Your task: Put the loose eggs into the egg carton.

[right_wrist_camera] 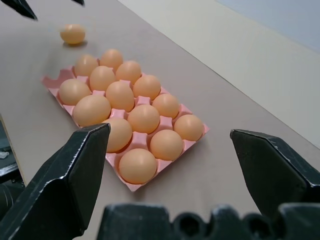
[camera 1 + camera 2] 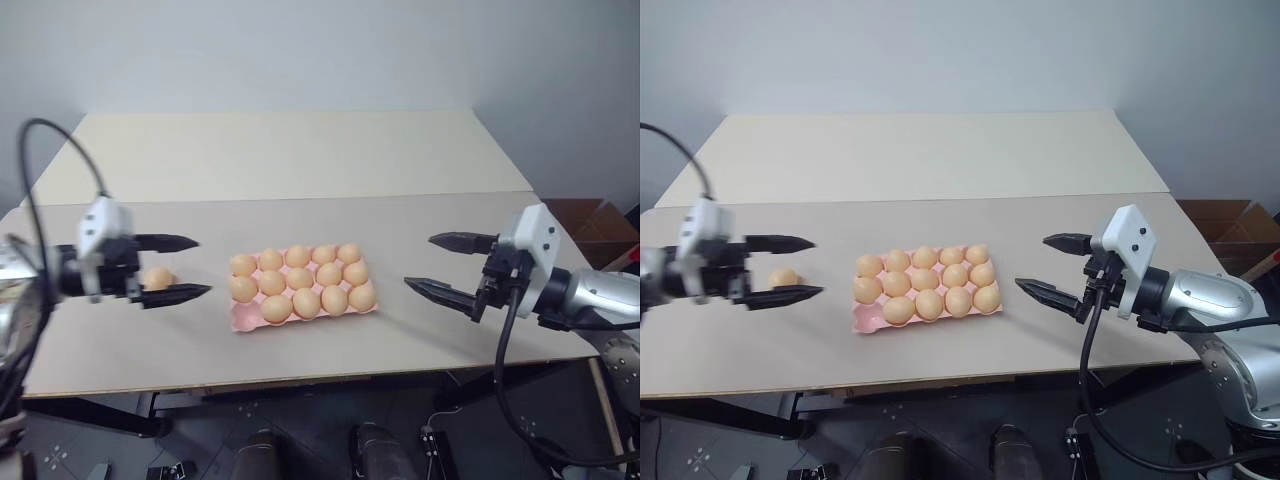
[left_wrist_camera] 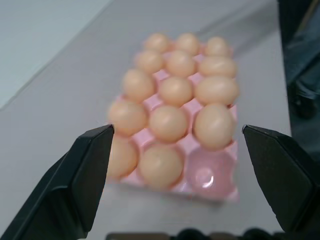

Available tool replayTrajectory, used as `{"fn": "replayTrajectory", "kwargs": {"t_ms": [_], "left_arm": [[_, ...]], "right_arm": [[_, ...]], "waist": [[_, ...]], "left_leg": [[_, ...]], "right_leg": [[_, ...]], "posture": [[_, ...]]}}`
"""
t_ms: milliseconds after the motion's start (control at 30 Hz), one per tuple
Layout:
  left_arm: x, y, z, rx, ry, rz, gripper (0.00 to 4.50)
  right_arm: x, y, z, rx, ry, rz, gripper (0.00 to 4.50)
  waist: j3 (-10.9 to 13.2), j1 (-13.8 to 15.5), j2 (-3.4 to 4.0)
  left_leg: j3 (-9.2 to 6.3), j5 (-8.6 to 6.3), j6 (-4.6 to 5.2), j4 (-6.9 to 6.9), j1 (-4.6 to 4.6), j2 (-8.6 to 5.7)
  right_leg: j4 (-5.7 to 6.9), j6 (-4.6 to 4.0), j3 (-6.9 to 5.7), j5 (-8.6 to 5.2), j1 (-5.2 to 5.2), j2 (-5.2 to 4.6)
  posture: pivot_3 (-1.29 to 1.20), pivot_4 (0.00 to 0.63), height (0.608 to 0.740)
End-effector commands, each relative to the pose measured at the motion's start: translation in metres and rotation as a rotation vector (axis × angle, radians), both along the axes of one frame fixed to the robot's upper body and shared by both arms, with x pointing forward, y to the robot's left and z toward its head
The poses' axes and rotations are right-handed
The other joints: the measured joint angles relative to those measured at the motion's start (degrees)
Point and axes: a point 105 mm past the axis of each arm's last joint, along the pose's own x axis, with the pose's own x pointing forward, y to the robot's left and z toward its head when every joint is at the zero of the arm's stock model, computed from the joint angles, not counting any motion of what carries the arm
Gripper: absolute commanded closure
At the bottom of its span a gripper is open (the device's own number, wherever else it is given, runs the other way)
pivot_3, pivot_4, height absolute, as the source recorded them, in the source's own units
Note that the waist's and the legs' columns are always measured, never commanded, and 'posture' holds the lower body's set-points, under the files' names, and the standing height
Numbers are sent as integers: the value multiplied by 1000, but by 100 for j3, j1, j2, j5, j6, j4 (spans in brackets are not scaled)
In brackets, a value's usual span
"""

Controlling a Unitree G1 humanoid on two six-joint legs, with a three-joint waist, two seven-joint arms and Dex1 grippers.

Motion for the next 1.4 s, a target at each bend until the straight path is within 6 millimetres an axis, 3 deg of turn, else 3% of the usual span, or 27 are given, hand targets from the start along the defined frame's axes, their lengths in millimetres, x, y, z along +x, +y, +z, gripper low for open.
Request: {"fn": "replayTrajectory", "kwargs": {"t_ms": [33,167,267,533,700,833,967,1233,1333,1400], "left_arm": [[-23,34,15,38,-55,135,11],[-51,60,6,17,-45,263,11],[-68,59,-6,-17,-14,294,11],[-74,60,-22,-50,-5,441,11],[-43,76,-31,-82,40,734,11],[-10,77,-41,-125,75,888,11],[18,63,-49,-153,129,902,11],[62,51,-87,-48,264,962,11],[73,48,-97,-64,307,987,611],[78,44,-95,-76,300,966,1267]], "right_arm": [[-2,0,9,-20,-53,43,0],[-3,0,7,-25,-45,68,0],[-1,0,6,-23,-43,71,0],[0,1,8,-24,-43,83,0],[0,1,10,-27,-48,81,0],[0,2,12,-28,-53,80,0],[-1,3,15,-28,-63,82,0],[-4,5,17,-27,-76,81,0],[-7,4,19,-15,-81,72,0],[-8,2,19,-15,-81,57,0]], "waist": [[0,9,0],[0,30,-1],[0,68,0],[0,126,-1],[-1,148,-2],[-1,165,-3],[-3,146,-7],[-2,119,-9],[-3,122,-11],[-4,130,-11]], "left_leg": [[2,0,0,0,-1,1],[8,0,-1,1,-2,5],[10,-1,-2,1,0,7],[14,-1,-3,1,0,5],[12,-1,-2,1,6,3],[11,-1,-2,1,8,0],[7,0,-2,1,5,-3],[8,0,-2,1,5,-5],[5,0,-2,1,4,-6],[5,0,-2,2,5,-8]], "right_leg": [[-1,-1,0,-1,0,-1],[-3,-12,-4,-7,-3,-4],[-1,-49,-5,-32,-3,-9],[0,-53,-3,-31,-3,-7],[1,-49,-3,-32,3,-6],[0,-35,-2,-15,10,-6],[-2,-27,-4,16,10,-3],[2,-28,-3,17,9,0],[2,-27,-4,17,11,-1],[2,-26,-4,19,11,-2]], "posture": [[0,150,740],[0,150,740],[0,150,740],[0,150,740],[0,150,740],[0,150,740],[0,150,740],[0,150,740],[0,150,740],[0,150,740]]}}
